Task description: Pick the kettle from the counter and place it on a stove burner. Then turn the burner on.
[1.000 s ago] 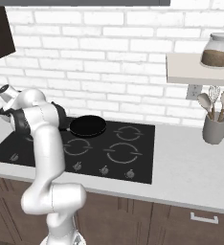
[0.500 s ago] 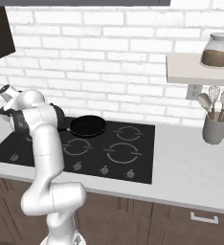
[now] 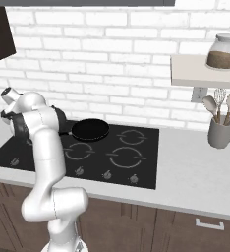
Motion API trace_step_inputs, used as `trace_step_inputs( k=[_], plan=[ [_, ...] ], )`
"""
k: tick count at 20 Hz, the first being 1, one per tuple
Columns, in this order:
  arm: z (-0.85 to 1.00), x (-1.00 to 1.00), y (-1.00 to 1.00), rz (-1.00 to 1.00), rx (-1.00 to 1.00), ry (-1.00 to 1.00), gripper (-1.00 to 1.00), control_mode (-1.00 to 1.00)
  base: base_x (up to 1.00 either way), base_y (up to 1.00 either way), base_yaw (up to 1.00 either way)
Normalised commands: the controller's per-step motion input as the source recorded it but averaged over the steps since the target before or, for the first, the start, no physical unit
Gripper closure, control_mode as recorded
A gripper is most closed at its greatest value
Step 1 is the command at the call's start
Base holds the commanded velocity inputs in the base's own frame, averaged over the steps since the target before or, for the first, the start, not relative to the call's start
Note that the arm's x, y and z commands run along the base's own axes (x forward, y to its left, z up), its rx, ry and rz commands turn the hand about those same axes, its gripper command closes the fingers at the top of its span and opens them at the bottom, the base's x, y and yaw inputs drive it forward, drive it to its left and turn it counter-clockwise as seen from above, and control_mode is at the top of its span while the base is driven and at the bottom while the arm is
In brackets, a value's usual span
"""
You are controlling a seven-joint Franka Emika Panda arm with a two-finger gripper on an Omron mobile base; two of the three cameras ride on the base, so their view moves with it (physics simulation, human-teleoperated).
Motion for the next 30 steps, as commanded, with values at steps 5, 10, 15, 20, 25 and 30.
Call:
trace_step_inputs(
  k=[5, 10, 15, 20, 25, 30],
  plan=[
    [-0.37, 0.00, -0.32, 0.01, -0.01, 0.00, 1.00, -1.00, 0.00, 0.00, 0.00],
    [-0.42, 0.02, -0.06, 0.08, -0.03, 0.01, 1.00, -1.00, 0.00, 0.00, 0.00],
    [-0.40, 0.04, -0.11, 0.19, -0.04, 0.04, 1.00, -1.00, 0.00, 0.00, 0.00],
    [-0.42, 0.00, -0.26, 0.23, -0.03, 0.03, 1.00, -1.00, 0.00, 0.00, 0.00],
    [-0.48, 0.00, -0.13, 0.17, -0.02, 0.01, 1.00, -1.00, 0.00, 0.00, 0.00],
    [-0.61, -0.16, 0.00, 0.01, -0.01, 0.00, 1.00, -1.00, 0.00, 0.00, 0.00]
  ],
)
